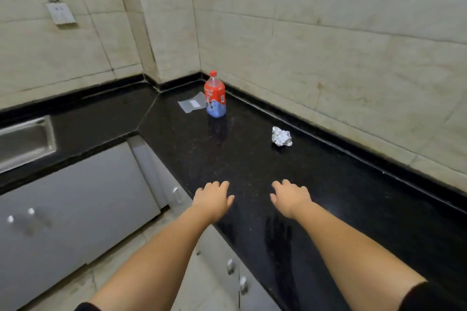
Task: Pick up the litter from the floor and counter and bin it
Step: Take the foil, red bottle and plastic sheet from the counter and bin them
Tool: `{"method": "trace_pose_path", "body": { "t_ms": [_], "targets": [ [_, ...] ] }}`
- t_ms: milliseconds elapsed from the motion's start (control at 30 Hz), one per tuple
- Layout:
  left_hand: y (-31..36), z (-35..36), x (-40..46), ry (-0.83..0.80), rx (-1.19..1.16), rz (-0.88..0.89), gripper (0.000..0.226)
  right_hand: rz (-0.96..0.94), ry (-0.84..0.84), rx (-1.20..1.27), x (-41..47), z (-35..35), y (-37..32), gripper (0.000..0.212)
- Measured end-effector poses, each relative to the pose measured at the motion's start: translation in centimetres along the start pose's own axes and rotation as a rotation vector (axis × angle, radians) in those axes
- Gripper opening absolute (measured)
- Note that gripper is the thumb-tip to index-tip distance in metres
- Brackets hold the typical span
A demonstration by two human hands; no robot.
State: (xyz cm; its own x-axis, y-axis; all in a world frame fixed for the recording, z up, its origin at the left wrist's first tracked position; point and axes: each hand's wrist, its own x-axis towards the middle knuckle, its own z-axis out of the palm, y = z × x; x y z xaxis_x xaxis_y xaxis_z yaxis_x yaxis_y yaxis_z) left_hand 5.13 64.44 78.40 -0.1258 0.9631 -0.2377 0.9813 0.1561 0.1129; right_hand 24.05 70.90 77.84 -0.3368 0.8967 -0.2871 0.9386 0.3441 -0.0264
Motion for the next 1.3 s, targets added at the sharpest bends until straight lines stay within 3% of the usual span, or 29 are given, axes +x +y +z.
{"method": "trace_pose_path", "body": {
  "t_ms": [167,400,667,767,867,1033,1200,1300],
  "targets": [
    [-2.5,-1.0,8.0,-0.043,0.025,0.120,0.047,0.113,0.011,0.079,5.4,-1.6,-0.9,0.043],
    [-0.7,2.0,16.6,-0.105,0.005,0.270,0.051,0.294,0.013,0.183,14.3,-2.8,3.3,0.044],
    [-2.3,4.5,21.8,-0.119,0.099,0.339,0.054,0.300,0.087,0.239,26.1,-4.0,5.9,0.053],
    [-2.8,5.4,21.9,-0.132,0.084,0.337,0.055,0.296,0.038,0.231,29.2,-3.5,6.1,0.062],
    [-2.9,5.9,21.6,-0.106,0.079,0.326,0.052,0.336,-0.025,0.187,30.5,-2.0,6.3,0.067],
    [-3.1,5.7,21.9,-0.101,0.131,0.362,0.054,0.373,0.037,0.212,30.8,-1.3,6.5,0.060],
    [-3.1,5.5,22.0,-0.108,0.115,0.384,0.054,0.371,-0.055,0.233,30.0,-2.7,6.5,0.058],
    [-3.5,4.8,22.7,-0.133,0.160,0.441,0.055,0.369,0.007,0.318,29.5,-4.3,5.3,0.056]
  ]
}}
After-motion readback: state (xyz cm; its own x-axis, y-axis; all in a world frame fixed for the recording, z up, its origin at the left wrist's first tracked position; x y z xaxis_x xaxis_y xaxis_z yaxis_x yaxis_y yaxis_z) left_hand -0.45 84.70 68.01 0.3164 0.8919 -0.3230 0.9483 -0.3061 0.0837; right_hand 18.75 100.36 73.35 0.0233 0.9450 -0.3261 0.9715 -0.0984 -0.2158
